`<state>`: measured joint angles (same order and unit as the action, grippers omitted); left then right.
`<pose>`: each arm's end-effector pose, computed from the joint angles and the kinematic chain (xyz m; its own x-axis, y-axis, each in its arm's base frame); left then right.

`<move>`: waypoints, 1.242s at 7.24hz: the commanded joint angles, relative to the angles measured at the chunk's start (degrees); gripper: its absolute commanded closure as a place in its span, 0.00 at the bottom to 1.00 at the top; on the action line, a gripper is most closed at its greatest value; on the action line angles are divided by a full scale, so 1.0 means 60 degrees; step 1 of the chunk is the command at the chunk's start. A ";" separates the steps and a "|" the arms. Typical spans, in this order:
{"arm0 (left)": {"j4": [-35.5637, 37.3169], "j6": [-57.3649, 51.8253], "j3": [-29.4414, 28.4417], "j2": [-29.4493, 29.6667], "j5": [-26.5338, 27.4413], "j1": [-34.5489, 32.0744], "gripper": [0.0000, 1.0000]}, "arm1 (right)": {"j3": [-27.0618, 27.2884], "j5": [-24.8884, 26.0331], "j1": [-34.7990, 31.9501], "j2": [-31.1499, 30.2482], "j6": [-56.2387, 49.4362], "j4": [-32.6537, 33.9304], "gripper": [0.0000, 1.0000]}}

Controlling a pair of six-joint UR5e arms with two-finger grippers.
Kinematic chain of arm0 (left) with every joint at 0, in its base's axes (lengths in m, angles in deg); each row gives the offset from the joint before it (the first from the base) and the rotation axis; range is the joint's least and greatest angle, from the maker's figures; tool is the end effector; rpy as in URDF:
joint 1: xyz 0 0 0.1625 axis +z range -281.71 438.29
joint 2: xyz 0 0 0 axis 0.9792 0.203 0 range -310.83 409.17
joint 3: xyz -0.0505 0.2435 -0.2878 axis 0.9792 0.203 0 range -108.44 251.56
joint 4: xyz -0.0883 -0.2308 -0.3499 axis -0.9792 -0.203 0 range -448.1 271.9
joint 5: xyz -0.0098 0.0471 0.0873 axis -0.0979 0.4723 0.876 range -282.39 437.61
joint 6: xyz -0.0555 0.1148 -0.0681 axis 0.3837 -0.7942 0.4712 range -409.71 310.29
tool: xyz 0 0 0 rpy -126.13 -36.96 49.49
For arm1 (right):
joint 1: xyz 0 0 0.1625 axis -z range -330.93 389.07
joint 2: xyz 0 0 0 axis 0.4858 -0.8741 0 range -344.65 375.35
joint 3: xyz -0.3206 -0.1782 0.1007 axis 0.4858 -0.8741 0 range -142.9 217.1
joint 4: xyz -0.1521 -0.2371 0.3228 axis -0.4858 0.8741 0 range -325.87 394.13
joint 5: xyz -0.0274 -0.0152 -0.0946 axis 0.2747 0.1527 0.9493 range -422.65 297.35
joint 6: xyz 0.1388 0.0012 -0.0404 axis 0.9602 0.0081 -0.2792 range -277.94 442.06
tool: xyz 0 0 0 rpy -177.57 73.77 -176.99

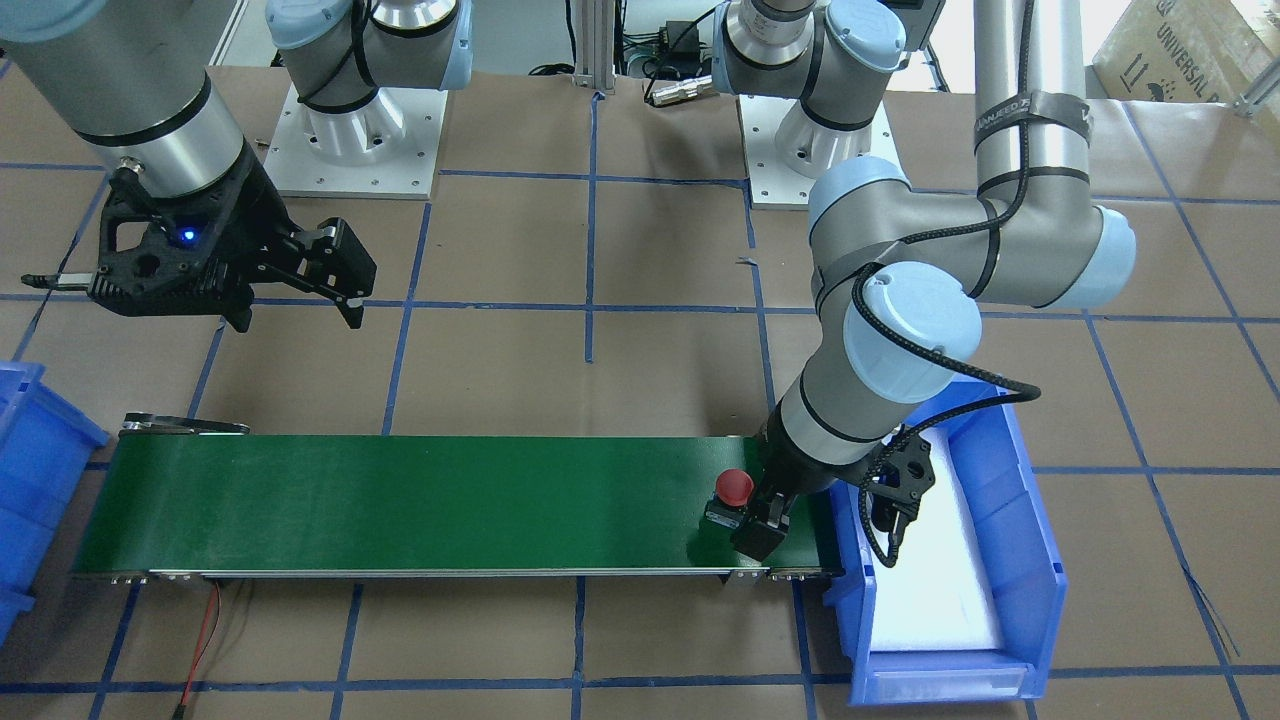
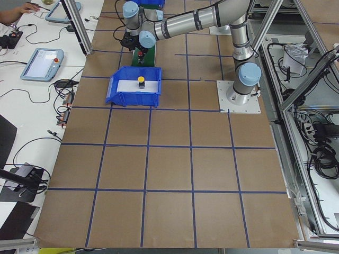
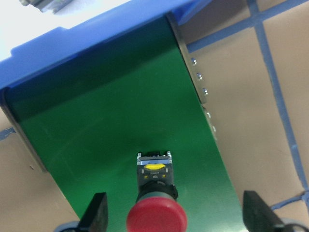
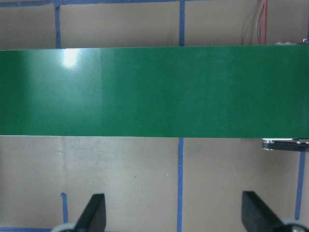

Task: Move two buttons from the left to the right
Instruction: 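Release the red button and move the left gripper to the yellow button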

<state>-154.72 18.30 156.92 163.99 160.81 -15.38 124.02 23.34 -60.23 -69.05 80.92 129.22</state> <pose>-0.1917 -0.6384 0.2296 -0.4301 -0.8977 0.0961 -0.8946 0.4381 0.0887 0.1366 -0.5516 0.3836 -0.9976 -0.0107 -0.0689 -0.0075 0.9989 -0.0463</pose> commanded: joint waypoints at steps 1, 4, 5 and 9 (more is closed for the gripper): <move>-0.0422 -0.1762 -0.0177 -0.0209 0.0094 0.0504 0.00 | 0.0000 -0.0019 0.0000 0.0005 0.0000 0.0000 0.00; -0.1449 -0.5885 -0.0177 -0.0766 0.0109 0.1837 0.00 | -0.0014 0.0097 0.0000 -0.0010 -0.0058 0.0000 0.00; -0.1524 -0.7018 0.0054 -0.0796 0.0109 0.2248 0.00 | -0.0014 0.0156 -0.0029 -0.0024 -0.0059 -0.0014 0.00; -0.1628 -1.1162 0.1064 -0.0985 0.0225 0.2691 0.00 | -0.0059 0.0801 -0.0044 0.0005 -0.0161 -0.0087 0.00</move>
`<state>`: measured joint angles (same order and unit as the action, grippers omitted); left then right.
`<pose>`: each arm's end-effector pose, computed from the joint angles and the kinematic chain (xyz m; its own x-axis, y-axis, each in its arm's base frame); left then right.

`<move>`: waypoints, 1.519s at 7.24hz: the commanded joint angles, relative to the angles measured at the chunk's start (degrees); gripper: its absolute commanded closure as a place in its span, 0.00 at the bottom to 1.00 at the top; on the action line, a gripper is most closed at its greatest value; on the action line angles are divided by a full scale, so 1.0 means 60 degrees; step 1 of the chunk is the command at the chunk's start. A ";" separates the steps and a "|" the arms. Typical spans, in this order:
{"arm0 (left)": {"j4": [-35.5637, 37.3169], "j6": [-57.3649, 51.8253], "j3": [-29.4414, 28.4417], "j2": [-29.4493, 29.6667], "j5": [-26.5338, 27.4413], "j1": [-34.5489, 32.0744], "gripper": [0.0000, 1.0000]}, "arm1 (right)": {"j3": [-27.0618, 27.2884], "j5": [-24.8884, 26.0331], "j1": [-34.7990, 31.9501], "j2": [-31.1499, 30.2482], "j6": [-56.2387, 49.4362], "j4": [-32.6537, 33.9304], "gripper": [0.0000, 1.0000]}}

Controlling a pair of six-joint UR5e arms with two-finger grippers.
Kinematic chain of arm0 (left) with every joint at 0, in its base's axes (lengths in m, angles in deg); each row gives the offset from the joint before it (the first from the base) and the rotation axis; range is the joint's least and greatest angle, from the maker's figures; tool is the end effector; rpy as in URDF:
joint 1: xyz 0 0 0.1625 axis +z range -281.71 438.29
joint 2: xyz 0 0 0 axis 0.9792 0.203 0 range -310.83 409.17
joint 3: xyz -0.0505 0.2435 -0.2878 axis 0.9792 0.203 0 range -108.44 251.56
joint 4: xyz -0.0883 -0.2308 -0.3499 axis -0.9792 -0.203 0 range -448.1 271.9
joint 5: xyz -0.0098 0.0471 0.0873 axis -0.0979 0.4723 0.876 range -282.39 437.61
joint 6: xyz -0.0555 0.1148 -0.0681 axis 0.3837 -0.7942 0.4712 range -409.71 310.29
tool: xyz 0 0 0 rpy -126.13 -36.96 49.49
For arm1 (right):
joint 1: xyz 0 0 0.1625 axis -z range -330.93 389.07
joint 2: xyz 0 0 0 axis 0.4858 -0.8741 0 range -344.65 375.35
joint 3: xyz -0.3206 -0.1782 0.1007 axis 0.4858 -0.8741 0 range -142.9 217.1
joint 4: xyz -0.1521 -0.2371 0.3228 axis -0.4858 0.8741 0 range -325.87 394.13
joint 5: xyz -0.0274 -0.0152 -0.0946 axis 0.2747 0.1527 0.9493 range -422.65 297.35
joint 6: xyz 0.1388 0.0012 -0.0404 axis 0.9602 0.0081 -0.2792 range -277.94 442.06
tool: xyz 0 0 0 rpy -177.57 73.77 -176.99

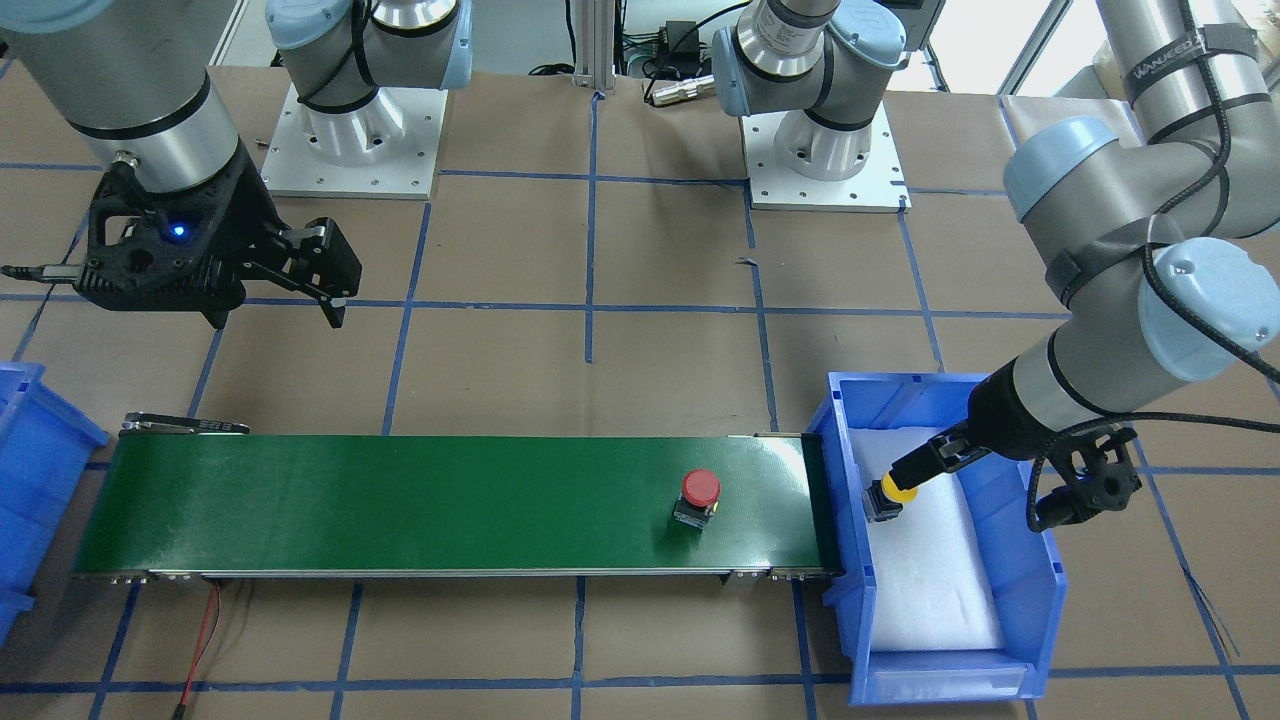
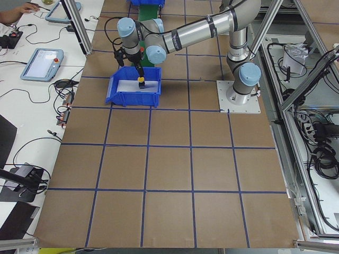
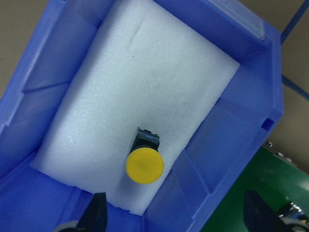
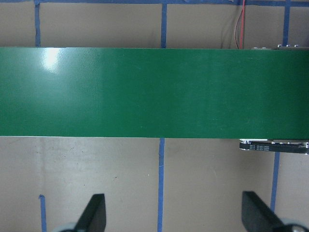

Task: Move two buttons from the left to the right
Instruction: 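Release the red button and move the left gripper to the yellow button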

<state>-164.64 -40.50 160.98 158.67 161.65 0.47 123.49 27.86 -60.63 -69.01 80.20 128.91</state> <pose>-0.0189 -0.6155 0.2365 -0.9240 -0.3725 0.0869 -0.3627 0.9254 0.1103 0.1291 -0.5515 0.3870 -0.9996 -0.0266 0.0105 -0.0271 0.9985 -0.0477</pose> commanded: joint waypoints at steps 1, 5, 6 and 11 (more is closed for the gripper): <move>0.0129 -0.2027 0.0449 0.0002 0.0652 0.0064 0.00 | -0.0029 0.0062 0.0022 -0.0031 -0.0042 -0.0049 0.00; 0.0715 -0.2402 0.0522 0.0706 0.0555 0.0182 0.01 | -0.0147 0.0135 0.0007 -0.0472 -0.0012 -0.1758 0.00; 0.0730 -0.2400 0.0537 0.0707 0.0540 0.0225 0.01 | -0.0147 0.0092 0.0022 -0.0384 0.0002 -0.1705 0.00; 0.0744 -0.2239 0.0463 0.0721 0.0218 0.0122 0.01 | -0.0015 -0.0026 -0.0022 0.0422 0.0381 -0.0153 0.02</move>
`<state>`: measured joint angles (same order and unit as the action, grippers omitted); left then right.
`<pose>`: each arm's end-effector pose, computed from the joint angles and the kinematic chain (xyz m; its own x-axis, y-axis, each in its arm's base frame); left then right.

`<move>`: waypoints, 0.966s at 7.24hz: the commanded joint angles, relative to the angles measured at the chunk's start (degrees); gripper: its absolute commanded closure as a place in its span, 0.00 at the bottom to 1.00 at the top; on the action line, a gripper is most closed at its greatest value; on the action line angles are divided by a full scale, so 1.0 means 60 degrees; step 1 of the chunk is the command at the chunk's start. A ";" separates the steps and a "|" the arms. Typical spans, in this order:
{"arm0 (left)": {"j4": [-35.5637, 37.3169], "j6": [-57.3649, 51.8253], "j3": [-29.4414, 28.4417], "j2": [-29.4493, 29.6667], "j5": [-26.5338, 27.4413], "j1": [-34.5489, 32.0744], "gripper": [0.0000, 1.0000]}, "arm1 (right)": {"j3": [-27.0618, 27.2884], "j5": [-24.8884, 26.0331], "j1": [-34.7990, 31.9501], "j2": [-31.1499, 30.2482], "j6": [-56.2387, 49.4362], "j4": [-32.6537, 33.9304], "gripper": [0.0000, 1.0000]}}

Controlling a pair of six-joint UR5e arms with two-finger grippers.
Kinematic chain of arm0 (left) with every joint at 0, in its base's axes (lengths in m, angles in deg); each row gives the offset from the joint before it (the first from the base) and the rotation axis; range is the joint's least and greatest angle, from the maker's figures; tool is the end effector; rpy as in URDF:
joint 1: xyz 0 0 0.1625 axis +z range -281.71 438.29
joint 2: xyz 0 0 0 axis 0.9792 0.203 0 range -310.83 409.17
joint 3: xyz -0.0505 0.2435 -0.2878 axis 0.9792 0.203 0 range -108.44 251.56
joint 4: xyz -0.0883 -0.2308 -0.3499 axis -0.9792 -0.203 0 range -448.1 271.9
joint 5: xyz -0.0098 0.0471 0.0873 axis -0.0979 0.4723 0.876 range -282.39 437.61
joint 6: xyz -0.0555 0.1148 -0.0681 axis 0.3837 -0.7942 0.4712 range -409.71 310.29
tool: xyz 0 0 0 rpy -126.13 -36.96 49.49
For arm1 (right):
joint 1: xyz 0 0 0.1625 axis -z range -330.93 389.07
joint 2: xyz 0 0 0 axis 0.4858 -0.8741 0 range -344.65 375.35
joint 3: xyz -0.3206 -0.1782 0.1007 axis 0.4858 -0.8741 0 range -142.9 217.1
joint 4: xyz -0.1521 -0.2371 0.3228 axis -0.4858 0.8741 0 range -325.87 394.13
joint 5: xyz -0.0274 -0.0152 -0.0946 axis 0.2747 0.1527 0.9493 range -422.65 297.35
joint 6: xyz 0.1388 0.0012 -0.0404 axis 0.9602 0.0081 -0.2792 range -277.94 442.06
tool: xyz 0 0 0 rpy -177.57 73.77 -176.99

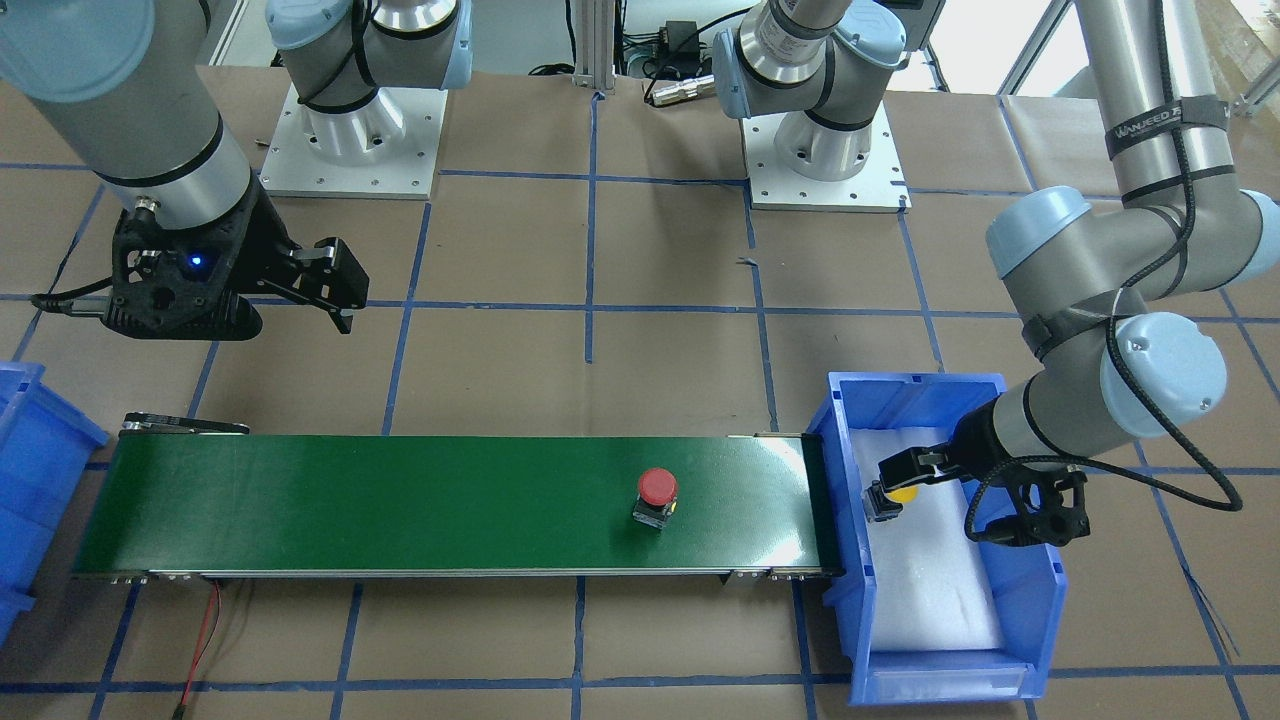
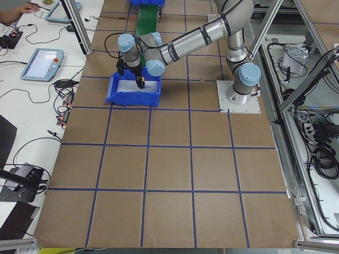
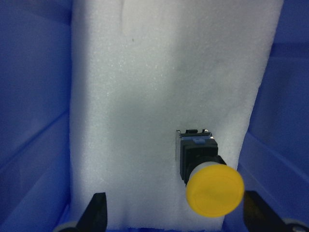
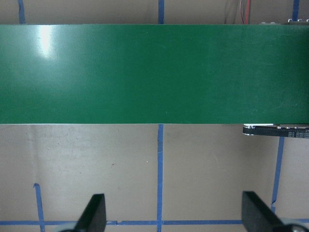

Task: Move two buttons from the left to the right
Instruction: 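Release the red button and move the left gripper to the yellow button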

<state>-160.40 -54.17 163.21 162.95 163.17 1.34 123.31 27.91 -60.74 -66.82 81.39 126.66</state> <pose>-0.0052 -0.6176 0.1796 -0.9833 -0.1596 0.0870 -0.1478 0.9807 0.1280 0.1300 -0.5542 0.3635 -0.9999 -0.0085 0.0096 -0.0082 0.9996 0.0264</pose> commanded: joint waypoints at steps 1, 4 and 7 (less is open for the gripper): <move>0.0038 0.0054 0.0135 0.0080 -0.0036 0.0021 0.01 | 0.0044 -0.0021 -0.0004 0.0058 0.0823 0.0440 0.01; 0.0125 0.0244 -0.0055 0.0505 -0.0636 0.0007 0.07 | 0.0044 -0.0035 -0.0004 0.0029 0.0844 0.0413 0.01; 0.0170 0.0288 0.0105 0.0448 -0.0578 0.0008 0.30 | -0.0118 -0.0049 -0.0062 0.0029 0.0756 0.0808 0.00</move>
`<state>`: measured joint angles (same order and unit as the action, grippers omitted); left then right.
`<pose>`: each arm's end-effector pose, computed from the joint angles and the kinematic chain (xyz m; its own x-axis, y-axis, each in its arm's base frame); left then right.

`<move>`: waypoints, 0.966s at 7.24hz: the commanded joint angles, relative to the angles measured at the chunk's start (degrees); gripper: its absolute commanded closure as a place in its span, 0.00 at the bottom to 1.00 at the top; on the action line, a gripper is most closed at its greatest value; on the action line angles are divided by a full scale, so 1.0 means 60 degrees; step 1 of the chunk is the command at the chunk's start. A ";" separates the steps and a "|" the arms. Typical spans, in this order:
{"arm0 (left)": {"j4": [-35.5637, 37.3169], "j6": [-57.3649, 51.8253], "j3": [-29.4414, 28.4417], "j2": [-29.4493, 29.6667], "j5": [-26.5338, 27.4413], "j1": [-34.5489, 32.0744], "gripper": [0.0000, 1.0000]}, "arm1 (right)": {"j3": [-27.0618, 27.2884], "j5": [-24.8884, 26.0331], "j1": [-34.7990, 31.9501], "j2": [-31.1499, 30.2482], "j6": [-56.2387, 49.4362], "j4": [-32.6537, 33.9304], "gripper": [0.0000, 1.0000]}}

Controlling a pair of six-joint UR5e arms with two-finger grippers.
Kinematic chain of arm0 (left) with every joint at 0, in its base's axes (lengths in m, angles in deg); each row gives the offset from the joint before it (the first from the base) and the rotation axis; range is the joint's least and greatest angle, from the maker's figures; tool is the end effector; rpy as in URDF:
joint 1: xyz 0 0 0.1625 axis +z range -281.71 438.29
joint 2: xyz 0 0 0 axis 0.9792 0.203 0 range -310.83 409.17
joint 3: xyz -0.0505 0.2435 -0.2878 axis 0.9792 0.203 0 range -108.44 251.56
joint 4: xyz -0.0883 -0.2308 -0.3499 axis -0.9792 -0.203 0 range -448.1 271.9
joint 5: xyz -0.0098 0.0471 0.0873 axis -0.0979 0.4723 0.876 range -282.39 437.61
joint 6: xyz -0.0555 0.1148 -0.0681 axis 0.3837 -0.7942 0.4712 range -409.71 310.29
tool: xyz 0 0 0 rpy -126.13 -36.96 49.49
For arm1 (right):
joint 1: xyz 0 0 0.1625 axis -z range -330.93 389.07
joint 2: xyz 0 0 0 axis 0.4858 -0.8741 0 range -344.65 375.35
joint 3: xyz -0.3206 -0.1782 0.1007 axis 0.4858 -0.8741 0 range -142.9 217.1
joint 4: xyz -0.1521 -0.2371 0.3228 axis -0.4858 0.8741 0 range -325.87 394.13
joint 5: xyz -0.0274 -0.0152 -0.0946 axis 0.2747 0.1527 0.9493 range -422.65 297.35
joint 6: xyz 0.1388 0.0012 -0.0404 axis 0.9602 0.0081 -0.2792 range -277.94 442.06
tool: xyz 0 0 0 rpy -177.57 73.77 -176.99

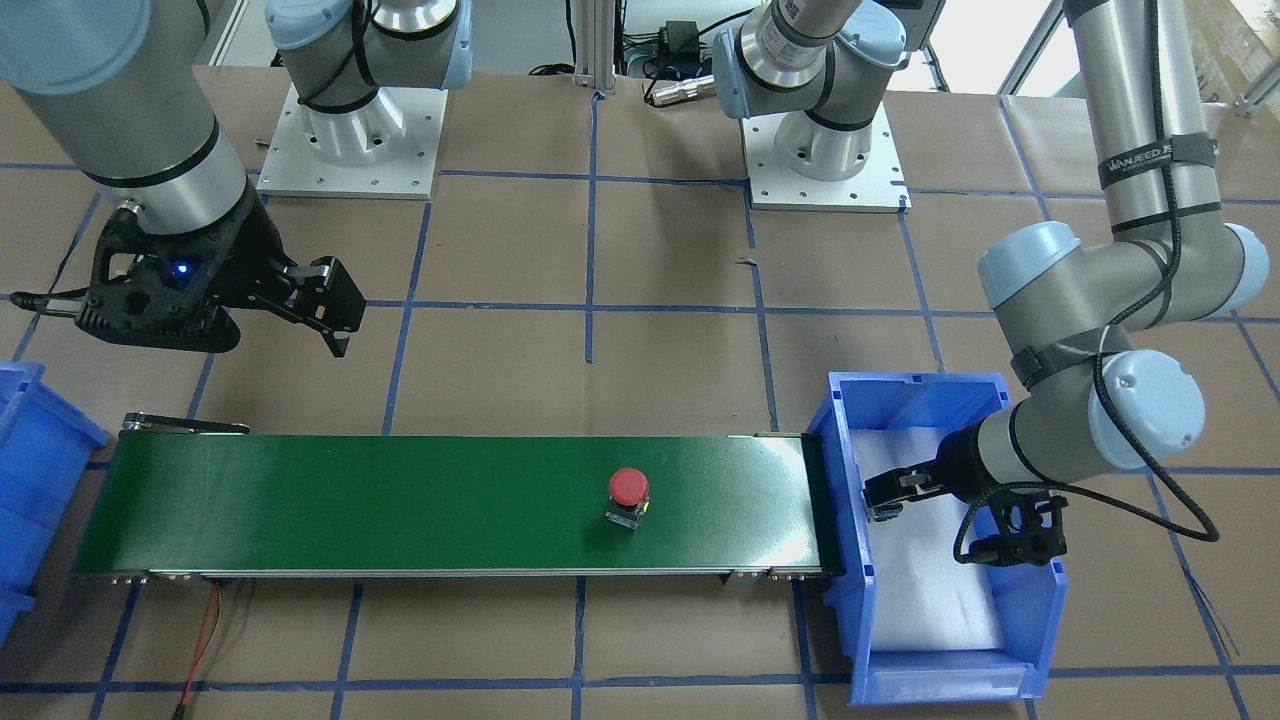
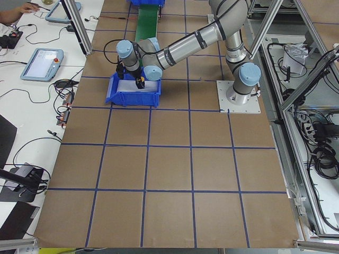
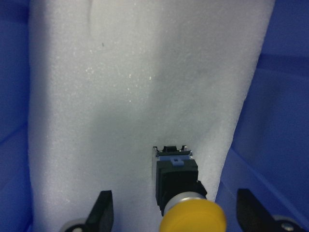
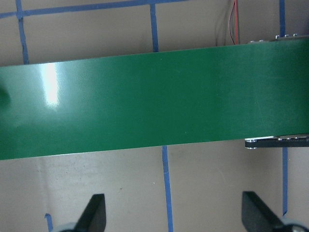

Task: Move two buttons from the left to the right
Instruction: 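Grasp the yellow-capped button with the left gripper and set it on the conveyor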

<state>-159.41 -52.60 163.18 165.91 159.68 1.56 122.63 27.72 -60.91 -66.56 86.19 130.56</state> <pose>-0.0106 -0.6227 0.1510 -0.9688 -0.2013 0.1443 -0.1777 0.9709 0.1608 0.1321 -0.5666 0.3739 -0.9973 0.0727 0.0030 0.0725 0.9961 -0.0494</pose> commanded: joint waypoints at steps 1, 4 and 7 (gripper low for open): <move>0.0004 0.0070 0.0053 -0.0075 0.0032 -0.0087 0.43 | 0.0055 0.0083 -0.0033 0.0043 -0.0058 0.0129 0.00; -0.0186 0.0335 -0.0078 -0.0207 0.0164 -0.0088 0.66 | 0.0099 -0.0033 -0.0019 0.0058 -0.0073 0.0158 0.00; -0.0651 0.0320 -0.0414 -0.0542 0.0238 0.0028 0.73 | 0.0129 -0.0018 -0.0048 0.0043 -0.0058 0.0128 0.00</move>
<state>-161.34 -50.63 162.17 163.96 161.01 1.14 123.47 27.62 -61.17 -66.23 85.79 131.15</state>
